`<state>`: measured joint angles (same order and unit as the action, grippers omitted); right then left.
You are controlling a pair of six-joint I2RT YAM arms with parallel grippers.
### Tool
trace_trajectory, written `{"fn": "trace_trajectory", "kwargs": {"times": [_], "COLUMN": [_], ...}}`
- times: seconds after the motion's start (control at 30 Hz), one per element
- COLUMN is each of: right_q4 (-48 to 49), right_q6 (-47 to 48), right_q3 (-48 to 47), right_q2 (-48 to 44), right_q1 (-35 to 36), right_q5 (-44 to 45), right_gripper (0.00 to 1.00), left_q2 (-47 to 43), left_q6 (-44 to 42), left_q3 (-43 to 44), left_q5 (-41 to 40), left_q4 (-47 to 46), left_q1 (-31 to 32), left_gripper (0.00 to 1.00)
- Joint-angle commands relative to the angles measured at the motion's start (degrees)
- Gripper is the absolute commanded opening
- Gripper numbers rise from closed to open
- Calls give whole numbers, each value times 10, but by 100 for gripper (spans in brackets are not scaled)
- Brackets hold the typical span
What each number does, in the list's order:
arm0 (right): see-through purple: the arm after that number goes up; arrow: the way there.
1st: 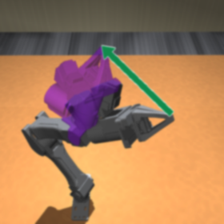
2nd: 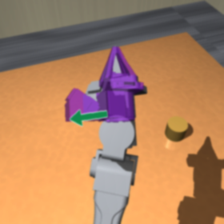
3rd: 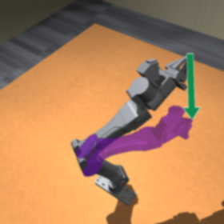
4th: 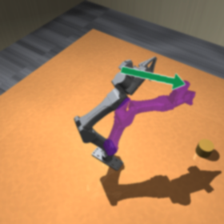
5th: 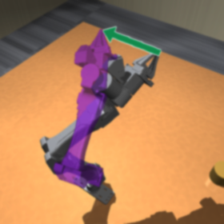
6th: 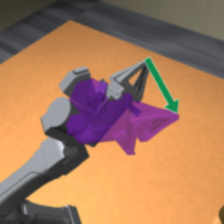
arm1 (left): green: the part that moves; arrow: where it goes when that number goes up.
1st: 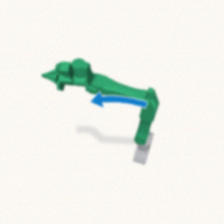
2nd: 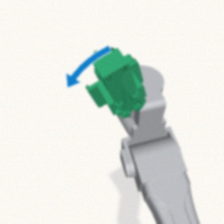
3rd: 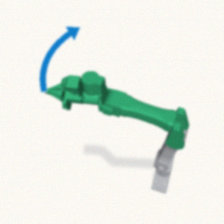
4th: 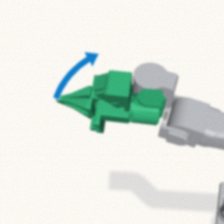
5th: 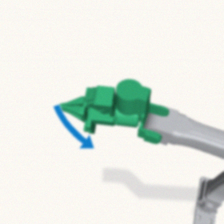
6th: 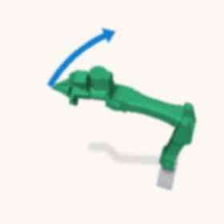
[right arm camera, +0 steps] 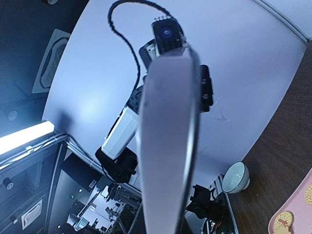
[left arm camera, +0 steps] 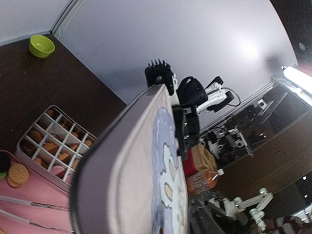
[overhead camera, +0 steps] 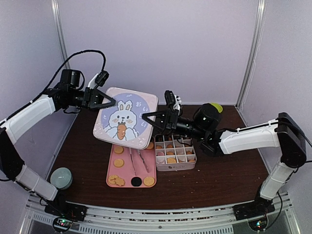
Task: Pack the cookies
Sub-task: Pass from the left arm to the right, then place the box lid on the packing box.
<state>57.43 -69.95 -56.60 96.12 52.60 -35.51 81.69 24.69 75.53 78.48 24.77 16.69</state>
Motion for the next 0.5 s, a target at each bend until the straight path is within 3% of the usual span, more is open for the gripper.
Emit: {"fn": "trace_trajectory", "kwargs": {"times": [0.0,0.07,0.17,0.27,0.33,0.47], "right_q4": [10,-4,-33,-111,-171,-252], "right_q6": [-33,-32,-20,20,46,96], "right_q3": [31,57,105,150,180,215], "right_q2": [-22,-39,-72,-113,-140,-168], "right_q1": [-19,-35,-61,-89,-109,-144], "right_q5": [14,23,26,28,28,33], "right_gripper": [0,0,0,0,0,0], "left_q2": [17,32,56,62,57,55], "left_q6": [-135,-213,-300,-349,-378,-416], "left_q3": [43,69,100,103,97,86], "left_q5": [-52,-112,-202,-275,-312,-346], "left_q4": [127,210,295,317,316,316], "left_q1": [1,1,1,0,1,4], "left_gripper": [55,67,75,81,97,98]}}
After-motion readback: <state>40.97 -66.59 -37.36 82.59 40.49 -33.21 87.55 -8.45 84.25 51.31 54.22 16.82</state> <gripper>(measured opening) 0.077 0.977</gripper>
